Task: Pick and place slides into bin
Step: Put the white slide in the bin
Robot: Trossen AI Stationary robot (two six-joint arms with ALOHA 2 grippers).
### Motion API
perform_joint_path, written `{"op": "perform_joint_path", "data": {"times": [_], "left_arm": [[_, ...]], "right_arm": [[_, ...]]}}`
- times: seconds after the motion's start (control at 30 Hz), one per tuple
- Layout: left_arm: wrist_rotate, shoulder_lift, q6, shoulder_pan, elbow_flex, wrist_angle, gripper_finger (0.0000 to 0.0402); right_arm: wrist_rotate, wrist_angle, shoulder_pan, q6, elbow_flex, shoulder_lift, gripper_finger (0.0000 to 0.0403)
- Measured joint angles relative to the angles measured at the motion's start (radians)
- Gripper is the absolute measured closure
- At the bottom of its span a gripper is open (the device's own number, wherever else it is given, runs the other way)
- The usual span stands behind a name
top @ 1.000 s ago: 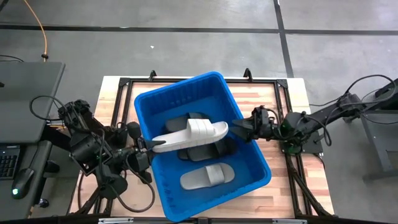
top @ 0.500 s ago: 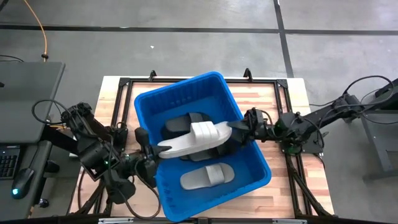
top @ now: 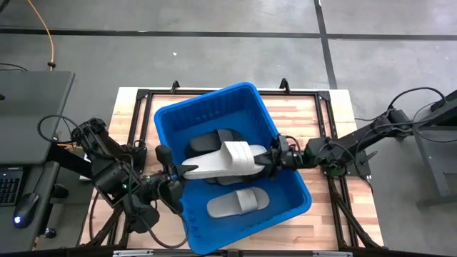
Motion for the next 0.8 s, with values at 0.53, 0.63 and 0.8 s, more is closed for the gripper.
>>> {"op": "perform_joint_path", "data": {"times": [0.53,0.63,0.8], "left_arm": [[0.131,-0.023,-0.737,-0.003,0.000,-0.403,0.0218],[0.162,-0.033,-0.760,0.000,-0.007,-0.402,0.0179],[0.151,-0.078,-0.863,0.000,-0.007,-0.398,0.0136]], "right_arm": [[0.221,-0.198,0.148,-0.064,0.000,-0.076,0.0398],[0.288,-0.285,0.188,-0.067,0.000,-0.116,0.0398],[0.361,-0.490,0.256,-0.081,0.038,-0.183,0.0398]]}}
